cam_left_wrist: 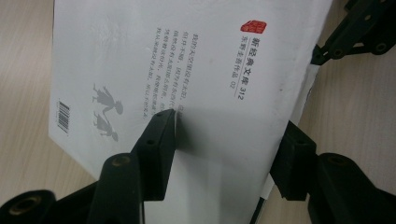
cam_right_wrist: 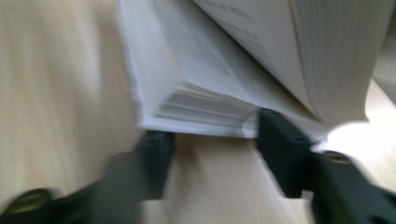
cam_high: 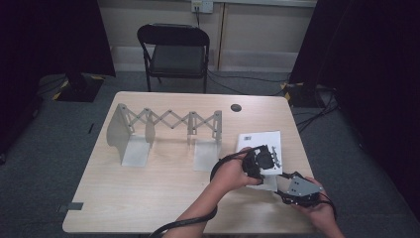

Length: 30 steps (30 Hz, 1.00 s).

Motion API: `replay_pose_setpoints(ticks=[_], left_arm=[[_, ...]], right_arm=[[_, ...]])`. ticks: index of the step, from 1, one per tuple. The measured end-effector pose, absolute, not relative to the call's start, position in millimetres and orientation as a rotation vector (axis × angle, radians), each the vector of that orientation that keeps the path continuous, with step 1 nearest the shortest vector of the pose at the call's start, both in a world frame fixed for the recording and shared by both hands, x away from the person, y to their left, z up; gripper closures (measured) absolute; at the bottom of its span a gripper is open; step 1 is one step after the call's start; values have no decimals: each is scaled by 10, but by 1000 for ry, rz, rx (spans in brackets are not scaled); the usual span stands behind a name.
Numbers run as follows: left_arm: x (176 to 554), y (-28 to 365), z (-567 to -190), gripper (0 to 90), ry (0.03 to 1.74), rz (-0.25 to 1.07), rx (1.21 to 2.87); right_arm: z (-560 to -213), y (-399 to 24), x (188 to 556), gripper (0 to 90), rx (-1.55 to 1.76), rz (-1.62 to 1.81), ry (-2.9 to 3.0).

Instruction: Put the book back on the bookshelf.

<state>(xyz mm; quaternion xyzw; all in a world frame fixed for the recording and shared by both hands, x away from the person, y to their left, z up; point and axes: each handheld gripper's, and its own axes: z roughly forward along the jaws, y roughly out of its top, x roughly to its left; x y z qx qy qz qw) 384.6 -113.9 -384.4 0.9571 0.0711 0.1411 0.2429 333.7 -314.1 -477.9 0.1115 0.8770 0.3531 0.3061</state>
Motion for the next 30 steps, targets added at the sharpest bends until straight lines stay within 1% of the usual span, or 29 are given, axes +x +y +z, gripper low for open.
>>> replay_pose_setpoints(ticks=[4,6,7,8,10,11,12,13,14,15,17,18,19,20,22,25,26,28,29,30], left_arm=[[3859,-1111,-3818,475,206,378,2599],[3864,-1111,-3815,471,202,375,2604],[3856,-1113,-3824,463,202,383,2601],[3853,-1115,-3830,452,188,391,2617],[3838,-1124,-3883,444,193,393,2641],[3829,-1131,-3919,450,187,398,2665],[3826,-1131,-3954,469,194,361,2662],[3815,-1132,-3976,517,183,377,2656],[3806,-1135,-3982,531,203,403,2628],[3821,-1135,-3975,542,201,424,2633],[3840,-1125,-4011,565,175,466,2644],[3851,-1107,-4041,572,186,447,2640],[3864,-1082,-4072,573,214,408,2632],[3864,-1057,-4113,531,231,376,2616],[3840,-1020,-4210,455,244,381,2608],[3811,-959,-4335,312,276,332,2580],[3799,-940,-4372,277,289,346,2586],[3777,-886,-4428,254,309,356,2587],[3764,-853,-4450,229,307,361,2561],[3743,-818,-4454,225,327,371,2549]], right_arm=[[-4678,-3125,3314,583,249,908,2286],[-4641,-3120,3297,624,247,887,2285],[-4623,-3134,3296,659,265,904,2295],[-4603,-3164,3298,769,287,927,2320],[-4579,-3226,3303,893,328,971,2366],[-4584,-3232,3306,900,335,962,2388],[-4585,-3237,3308,900,339,1016,2377],[-4553,-3226,3301,900,341,1047,2352],[-4512,-3197,3288,900,332,1053,2337],[-4501,-3170,3286,881,321,1041,2342],[-4560,-3168,3287,794,347,1028,2371],[-4605,-3183,3289,764,365,1026,2392],[-4647,-3200,3286,657,393,1006,2405],[-4685,-3222,3291,588,429,979,2420],[-4761,-3292,3322,492,555,1044,2449],[-4808,-3372,3360,418,662,1090,2435],[-4802,-3387,3369,396,687,1105,2421],[-4758,-3398,3374,398,739,1133,2383],[-4727,-3392,3393,390,768,1144,2363],[-4694,-3379,3420,391,773,1173,2358]])
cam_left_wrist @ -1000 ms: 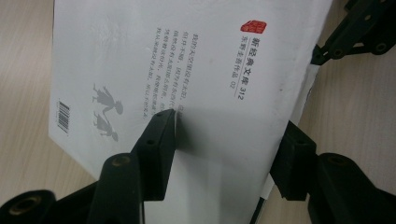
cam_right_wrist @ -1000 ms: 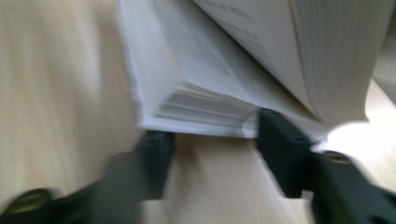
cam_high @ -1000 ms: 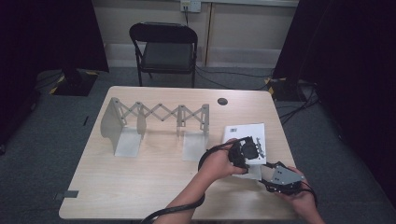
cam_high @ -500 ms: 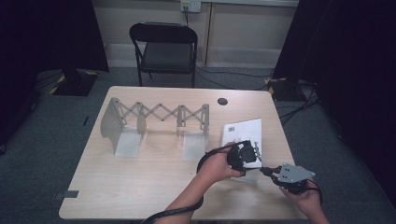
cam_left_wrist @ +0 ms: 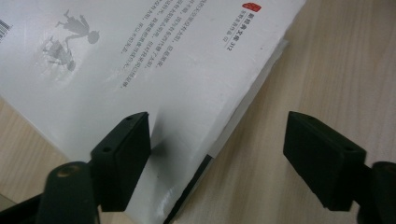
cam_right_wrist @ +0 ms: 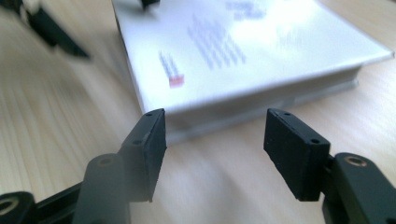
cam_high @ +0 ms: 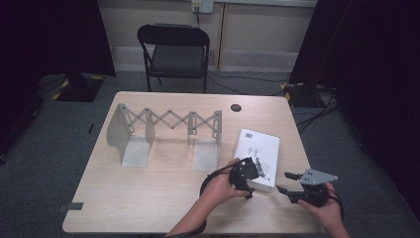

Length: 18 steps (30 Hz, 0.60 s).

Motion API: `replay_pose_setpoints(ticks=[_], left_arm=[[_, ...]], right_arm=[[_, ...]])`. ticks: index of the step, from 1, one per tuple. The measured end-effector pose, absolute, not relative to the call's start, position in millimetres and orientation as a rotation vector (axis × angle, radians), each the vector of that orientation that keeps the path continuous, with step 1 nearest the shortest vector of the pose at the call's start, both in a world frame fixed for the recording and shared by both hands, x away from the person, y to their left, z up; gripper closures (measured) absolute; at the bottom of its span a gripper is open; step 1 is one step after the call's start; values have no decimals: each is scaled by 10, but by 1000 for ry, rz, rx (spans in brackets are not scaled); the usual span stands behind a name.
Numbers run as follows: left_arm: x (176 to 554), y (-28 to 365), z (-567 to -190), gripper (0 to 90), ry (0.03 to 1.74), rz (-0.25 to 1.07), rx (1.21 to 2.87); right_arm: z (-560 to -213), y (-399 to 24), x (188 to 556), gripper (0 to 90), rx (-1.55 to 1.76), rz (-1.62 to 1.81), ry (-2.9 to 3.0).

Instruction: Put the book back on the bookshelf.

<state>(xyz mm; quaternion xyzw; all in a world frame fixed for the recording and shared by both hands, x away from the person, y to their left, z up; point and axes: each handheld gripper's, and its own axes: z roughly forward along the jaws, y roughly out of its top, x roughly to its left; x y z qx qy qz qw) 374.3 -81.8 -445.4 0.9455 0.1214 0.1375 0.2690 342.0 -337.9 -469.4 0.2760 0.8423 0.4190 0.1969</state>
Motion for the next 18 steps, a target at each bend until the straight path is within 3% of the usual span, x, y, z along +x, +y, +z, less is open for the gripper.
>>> replay_pose_setpoints(ticks=[7,12,16,18], left_arm=[[3672,-555,-4501,210,475,388,2470],[3743,-494,-4615,195,561,394,2472],[3781,-494,-4698,146,578,403,2440],[3803,-502,-4731,132,600,401,2425]], right_arm=[[-4456,-3126,3783,365,894,1193,2321],[-4539,-2886,4055,372,895,1095,2383],[-4628,-2963,4063,364,991,1156,2355],[-4629,-3072,4030,318,1070,1130,2302]])
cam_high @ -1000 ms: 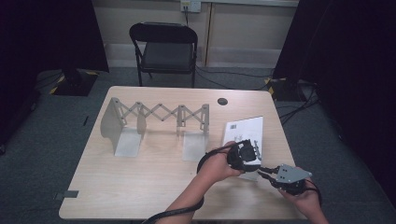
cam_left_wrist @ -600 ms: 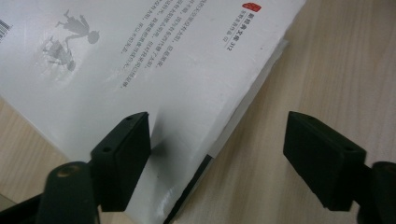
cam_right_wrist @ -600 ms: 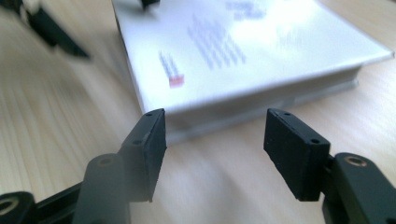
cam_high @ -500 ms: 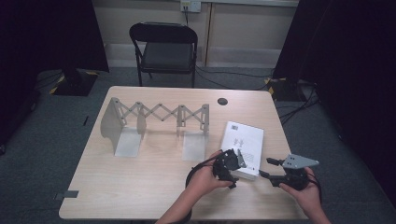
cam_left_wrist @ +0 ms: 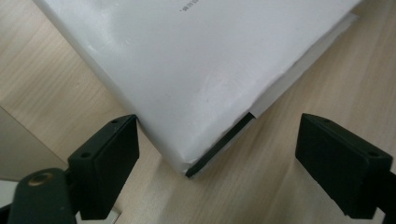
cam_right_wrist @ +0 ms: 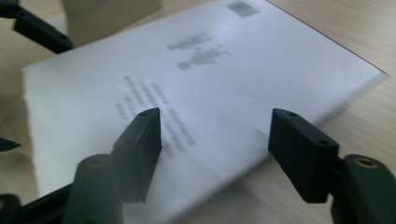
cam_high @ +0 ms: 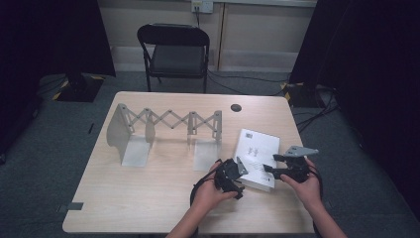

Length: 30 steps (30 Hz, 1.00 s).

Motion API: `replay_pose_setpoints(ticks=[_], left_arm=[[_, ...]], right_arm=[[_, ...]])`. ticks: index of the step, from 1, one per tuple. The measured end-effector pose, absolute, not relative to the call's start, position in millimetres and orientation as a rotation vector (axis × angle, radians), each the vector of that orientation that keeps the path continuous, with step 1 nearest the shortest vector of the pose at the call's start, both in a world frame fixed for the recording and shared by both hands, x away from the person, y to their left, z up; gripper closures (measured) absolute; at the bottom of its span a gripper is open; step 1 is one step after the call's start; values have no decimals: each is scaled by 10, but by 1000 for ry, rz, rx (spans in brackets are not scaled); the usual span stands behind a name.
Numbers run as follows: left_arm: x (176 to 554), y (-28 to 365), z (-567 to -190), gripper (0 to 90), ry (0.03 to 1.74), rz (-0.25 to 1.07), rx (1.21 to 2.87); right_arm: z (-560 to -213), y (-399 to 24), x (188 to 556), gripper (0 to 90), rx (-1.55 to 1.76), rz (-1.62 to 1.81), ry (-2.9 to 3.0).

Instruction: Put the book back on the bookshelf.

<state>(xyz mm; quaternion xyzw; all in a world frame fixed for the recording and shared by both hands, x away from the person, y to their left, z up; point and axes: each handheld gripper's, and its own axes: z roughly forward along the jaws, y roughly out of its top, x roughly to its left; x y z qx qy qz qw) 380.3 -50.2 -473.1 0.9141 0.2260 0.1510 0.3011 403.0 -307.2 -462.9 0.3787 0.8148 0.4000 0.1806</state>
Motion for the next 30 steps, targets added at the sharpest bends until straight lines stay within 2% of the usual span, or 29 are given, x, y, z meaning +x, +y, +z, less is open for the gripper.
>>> replay_pose_setpoints(ticks=[5,8,10,14,15,21,23,25,28,30], left_arm=[[3827,-556,-4804,15,606,380,2429],[3832,-556,-4797,0,610,372,2431],[3818,-547,-4790,13,598,384,2436],[3710,-510,-4754,146,558,394,2443],[3660,-509,-4758,150,552,386,2437],[3309,-480,-4740,176,479,330,2434],[3259,-475,-4751,241,451,354,2451],[3285,-450,-4769,227,459,301,2471],[3343,-411,-4814,152,465,255,2449],[3395,-401,-4817,161,475,263,2442]], right_arm=[[-4731,-3288,4042,289,1317,1280,2282],[-4786,-3308,4110,291,1381,1372,2347],[-4817,-3269,4150,269,1420,1412,2422],[-4737,-3242,4138,272,1379,1311,2488],[-4728,-3246,4117,272,1368,1298,2504],[-4736,-3343,3812,273,1310,1322,2550],[-4747,-3383,3684,273,1272,1345,2499],[-4740,-3405,3539,277,1229,1343,2459],[-4699,-3395,3365,274,1137,1312,2484],[-4703,-3363,3275,227,1061,1275,2524]])
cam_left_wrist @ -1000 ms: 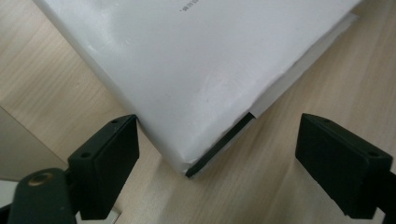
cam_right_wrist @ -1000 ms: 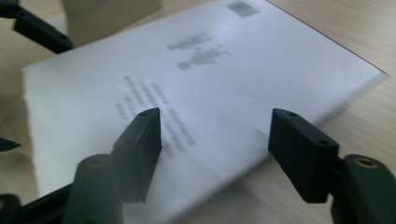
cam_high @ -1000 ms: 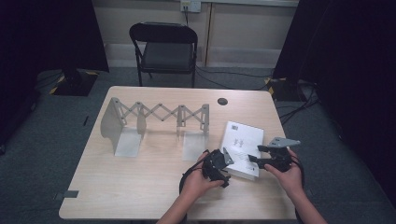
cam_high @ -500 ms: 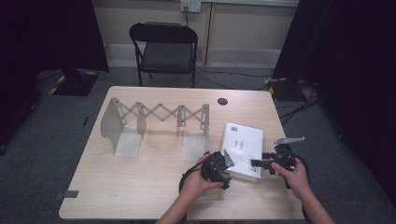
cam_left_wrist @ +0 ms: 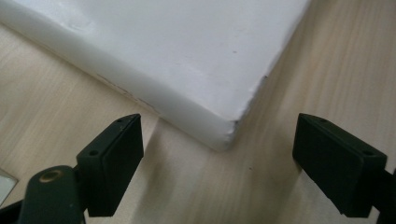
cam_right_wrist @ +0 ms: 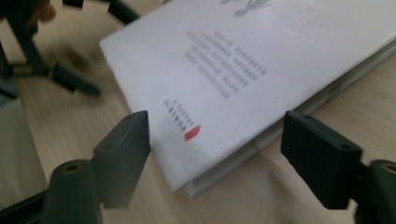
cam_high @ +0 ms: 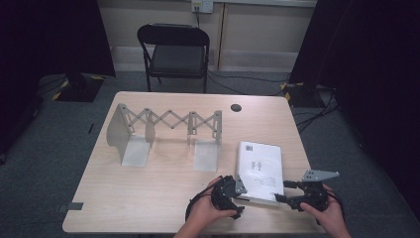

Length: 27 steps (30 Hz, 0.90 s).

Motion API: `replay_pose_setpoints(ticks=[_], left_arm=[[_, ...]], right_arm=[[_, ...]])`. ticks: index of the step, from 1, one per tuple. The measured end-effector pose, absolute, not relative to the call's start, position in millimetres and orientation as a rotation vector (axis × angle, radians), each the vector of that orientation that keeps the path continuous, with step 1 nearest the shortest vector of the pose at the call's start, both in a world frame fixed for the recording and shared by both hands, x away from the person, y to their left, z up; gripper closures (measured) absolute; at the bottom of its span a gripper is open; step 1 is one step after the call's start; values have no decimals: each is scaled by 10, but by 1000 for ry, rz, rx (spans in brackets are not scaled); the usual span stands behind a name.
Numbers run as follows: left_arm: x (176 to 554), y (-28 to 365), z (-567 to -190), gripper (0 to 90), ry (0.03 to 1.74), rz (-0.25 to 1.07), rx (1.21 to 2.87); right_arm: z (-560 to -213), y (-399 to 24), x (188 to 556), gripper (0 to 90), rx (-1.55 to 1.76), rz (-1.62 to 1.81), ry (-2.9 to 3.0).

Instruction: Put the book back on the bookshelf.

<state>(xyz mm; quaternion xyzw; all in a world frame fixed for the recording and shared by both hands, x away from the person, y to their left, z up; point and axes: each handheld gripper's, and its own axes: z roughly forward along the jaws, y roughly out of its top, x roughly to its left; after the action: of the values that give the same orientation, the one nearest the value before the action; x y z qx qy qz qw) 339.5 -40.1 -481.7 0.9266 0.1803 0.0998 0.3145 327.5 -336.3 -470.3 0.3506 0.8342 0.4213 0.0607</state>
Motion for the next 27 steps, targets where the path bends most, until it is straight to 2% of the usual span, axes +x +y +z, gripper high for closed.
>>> replay_pose_setpoints(ticks=[5,6,9,18,22,27], left_arm=[[3489,-473,-4827,165,471,239,2441],[3499,-489,-4826,145,479,242,2446],[3530,-495,-4834,122,495,211,2444],[3538,-495,-4815,153,478,178,2470],[3525,-504,-4810,157,478,179,2474],[3509,-491,-4790,178,463,218,2470]], right_arm=[[-4933,-3254,3196,237,930,1124,2548],[-4930,-3216,3216,276,908,1120,2552],[-4932,-3158,3235,263,898,1076,2530],[-4868,-3192,3199,296,870,1126,2479],[-4801,-3218,3178,384,857,1178,2454],[-4772,-3222,3166,411,849,1205,2440]])
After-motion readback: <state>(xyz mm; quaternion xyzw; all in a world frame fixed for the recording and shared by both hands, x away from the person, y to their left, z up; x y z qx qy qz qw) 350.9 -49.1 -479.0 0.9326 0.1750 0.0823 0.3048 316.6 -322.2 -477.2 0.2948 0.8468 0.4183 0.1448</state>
